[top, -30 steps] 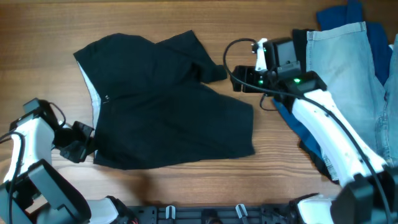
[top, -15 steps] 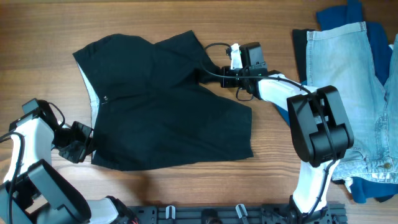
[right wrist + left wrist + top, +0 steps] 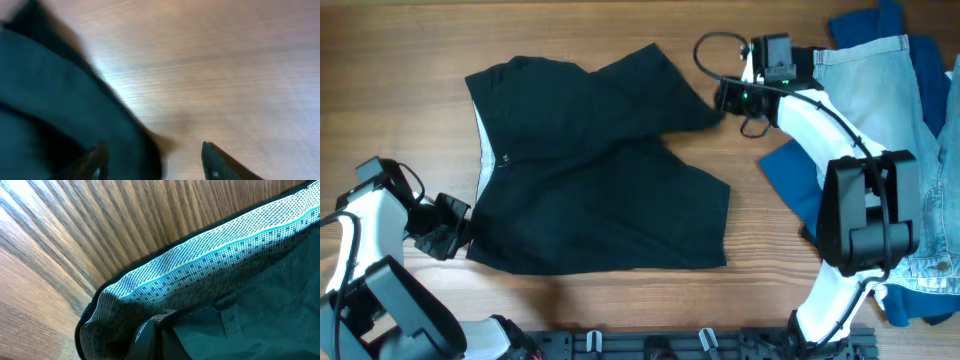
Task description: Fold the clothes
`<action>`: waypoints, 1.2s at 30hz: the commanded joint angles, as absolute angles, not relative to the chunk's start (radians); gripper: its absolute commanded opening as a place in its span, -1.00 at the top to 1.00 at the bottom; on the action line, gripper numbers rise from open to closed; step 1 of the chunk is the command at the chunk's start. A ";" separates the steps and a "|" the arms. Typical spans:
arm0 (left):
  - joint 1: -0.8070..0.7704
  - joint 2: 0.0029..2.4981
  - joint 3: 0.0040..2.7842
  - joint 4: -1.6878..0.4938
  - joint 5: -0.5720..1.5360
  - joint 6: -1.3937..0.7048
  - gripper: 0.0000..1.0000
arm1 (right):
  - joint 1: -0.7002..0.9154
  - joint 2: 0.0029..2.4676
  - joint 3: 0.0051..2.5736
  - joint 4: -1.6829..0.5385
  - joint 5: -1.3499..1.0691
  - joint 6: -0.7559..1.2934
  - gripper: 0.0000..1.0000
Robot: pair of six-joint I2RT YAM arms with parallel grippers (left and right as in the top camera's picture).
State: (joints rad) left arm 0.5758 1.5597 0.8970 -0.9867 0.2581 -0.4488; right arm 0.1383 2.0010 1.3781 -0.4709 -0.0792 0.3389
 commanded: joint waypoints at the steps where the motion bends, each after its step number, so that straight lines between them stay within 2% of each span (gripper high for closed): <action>1: 0.579 1.557 0.905 -0.973 0.245 -0.434 0.92 | 0.136 1.993 1.382 -0.478 0.000 0.308 -0.28; 3: 0.579 1.557 0.905 -0.969 0.245 -0.434 0.92 | 0.136 1.981 1.382 -0.383 -0.130 0.254 -0.27; 7: 0.579 1.557 0.905 -0.970 0.245 -0.434 0.92 | 0.147 1.986 1.382 -0.163 -0.405 0.254 0.01; 11: 0.579 1.557 0.905 -0.969 0.245 -0.434 0.92 | 0.177 2.022 1.379 -0.310 -0.341 0.288 0.18; 14: 0.579 1.557 0.905 -0.965 0.245 -0.434 0.90 | 0.176 2.058 1.375 -0.457 -0.329 0.288 0.15; 16: 0.579 1.557 0.905 -0.965 0.245 -0.434 0.72 | 0.176 2.074 1.360 -0.507 -0.291 0.289 -0.01; 18: 0.579 1.557 0.905 -0.965 0.245 -0.434 0.70 | 0.177 2.088 1.317 -0.541 -0.191 0.299 -0.10; 20: 0.579 1.557 0.905 -0.965 0.245 -0.433 0.44 | 0.176 2.089 1.294 -0.548 -0.149 0.321 -0.17; 22: 0.579 1.557 0.905 -0.966 0.245 -0.433 0.28 | 0.175 2.089 1.295 -0.547 -0.147 0.318 -0.30; 25: 0.579 1.557 0.905 -0.979 0.245 -0.433 -0.02 | 0.157 2.087 1.338 -0.578 -0.044 0.383 -0.31; 28: 0.579 1.557 0.905 -0.996 0.245 -0.433 -0.29 | 0.120 2.081 1.453 -0.705 0.072 0.497 -0.31; 30: 0.579 1.557 0.905 -0.994 0.245 -0.433 -0.36 | 0.118 2.060 1.557 -0.717 -0.004 0.412 -0.34; 34: 0.579 1.557 0.905 -0.988 0.245 -0.433 -0.45 | 0.147 2.042 1.705 -0.627 -0.379 0.102 -0.27; 36: 0.579 1.557 0.905 -0.988 0.245 -0.433 -0.54 | 0.174 2.045 1.707 -0.568 -0.422 0.042 -0.22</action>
